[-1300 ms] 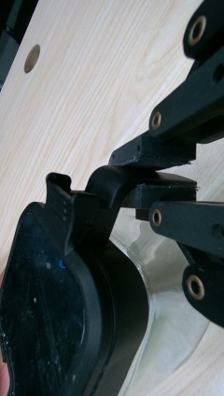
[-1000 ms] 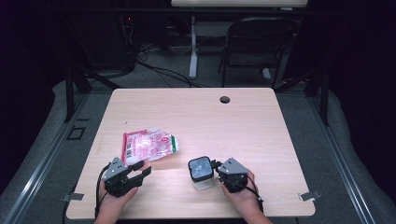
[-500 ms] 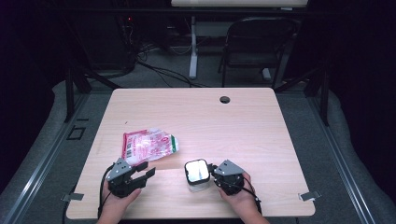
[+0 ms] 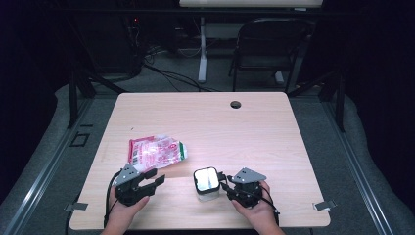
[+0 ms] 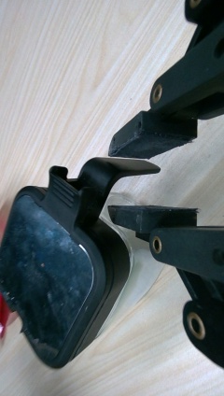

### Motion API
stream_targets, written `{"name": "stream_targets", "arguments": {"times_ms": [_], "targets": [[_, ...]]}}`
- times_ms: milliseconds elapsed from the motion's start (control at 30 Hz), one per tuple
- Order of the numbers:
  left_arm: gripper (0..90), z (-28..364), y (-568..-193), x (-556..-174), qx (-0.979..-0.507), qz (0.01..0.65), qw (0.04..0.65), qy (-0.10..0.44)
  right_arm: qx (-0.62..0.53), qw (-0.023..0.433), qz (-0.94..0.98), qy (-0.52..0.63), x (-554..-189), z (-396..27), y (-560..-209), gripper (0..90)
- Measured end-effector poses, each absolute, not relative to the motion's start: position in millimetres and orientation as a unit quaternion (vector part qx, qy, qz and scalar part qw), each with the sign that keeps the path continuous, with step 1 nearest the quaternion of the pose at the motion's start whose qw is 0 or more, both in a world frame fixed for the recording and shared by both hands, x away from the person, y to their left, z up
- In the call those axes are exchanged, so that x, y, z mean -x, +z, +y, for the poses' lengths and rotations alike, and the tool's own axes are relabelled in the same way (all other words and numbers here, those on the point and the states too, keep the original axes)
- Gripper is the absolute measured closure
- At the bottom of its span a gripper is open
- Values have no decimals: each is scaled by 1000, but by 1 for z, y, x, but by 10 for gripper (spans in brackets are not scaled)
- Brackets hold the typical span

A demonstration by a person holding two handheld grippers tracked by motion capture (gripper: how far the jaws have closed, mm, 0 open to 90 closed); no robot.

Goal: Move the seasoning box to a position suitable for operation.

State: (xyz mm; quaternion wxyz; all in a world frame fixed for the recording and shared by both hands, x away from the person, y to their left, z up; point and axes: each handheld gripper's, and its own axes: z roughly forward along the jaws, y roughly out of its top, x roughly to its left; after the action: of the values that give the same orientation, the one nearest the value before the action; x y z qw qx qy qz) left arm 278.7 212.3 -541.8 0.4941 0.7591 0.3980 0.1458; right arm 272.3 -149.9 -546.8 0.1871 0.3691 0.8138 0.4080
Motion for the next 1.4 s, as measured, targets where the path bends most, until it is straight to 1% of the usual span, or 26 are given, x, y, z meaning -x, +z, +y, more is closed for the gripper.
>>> {"name": "stream_targets", "arguments": {"times_ms": [167,200,233,367,400,433,467,500,533,567,600,700,767,800,833,867,967,1033,1133,1200,1367,1400], "targets": [[525,210,-539,-277,-760,393,496,151,-380,189,801,422,-268,-154,-542,653],[514,209,-538,-277,-759,395,496,146,-389,189,793,428,-265,-157,-538,632],[513,209,-538,-277,-759,395,496,146,-389,189,793,428,-265,-157,-538,632],[519,205,-534,-279,-758,388,505,137,-406,189,778,440,-261,-162,-530,582],[556,203,-531,-280,-758,383,511,130,-423,174,778,432,-263,-163,-527,543],[568,203,-531,-280,-758,383,511,130,-423,174,778,432,-263,-163,-527,543],[572,202,-530,-281,-761,382,509,129,-436,155,778,425,-265,-163,-525,537],[572,199,-529,-282,-761,384,507,127,-436,155,778,425,-265,-163,-525,537],[578,197,-527,-283,-761,387,505,126,-435,151,783,417,-267,-162,-523,576],[578,195,-527,-285,-758,389,508,125,-435,151,783,417,-267,-162,-523,576],[585,193,-525,-287,-759,394,504,120,-432,156,788,409,-269,-160,-518,605],[608,187,-522,-291,-762,398,498,114,-431,151,789,411,-271,-159,-513,621],[638,182,-520,-294,-765,395,495,112,-427,156,790,411,-272,-157,-509,622],[669,180,-519,-296,-766,395,495,110,-423,159,791,413,-274,-154,-506,621],[669,177,-519,-297,-769,393,492,112,-423,159,791,413,-274,-154,-506,621],[689,175,-518,-298,-771,391,491,110,-426,152,788,418,-277,-151,-503,621],[698,167,-515,-302,-775,389,487,109,-429,140,784,426,-280,-149,-500,624],[714,162,-514,-305,-779,385,482,108,-427,138,784,428,-283,-145,-497,642],[729,156,-513,-309,-781,384,480,107,-417,146,791,424,-288,-136,-493,686],[729,153,-513,-312,-779,388,481,106,-416,145,793,420,-289,-134,-492,694],[743,147,-515,-315,-787,374,476,116,-419,127,797,417,-295,-126,-491,741],[746,147,-515,-315,-787,374,477,115,-423,117,798,414,-297,-125,-491,749]]}}
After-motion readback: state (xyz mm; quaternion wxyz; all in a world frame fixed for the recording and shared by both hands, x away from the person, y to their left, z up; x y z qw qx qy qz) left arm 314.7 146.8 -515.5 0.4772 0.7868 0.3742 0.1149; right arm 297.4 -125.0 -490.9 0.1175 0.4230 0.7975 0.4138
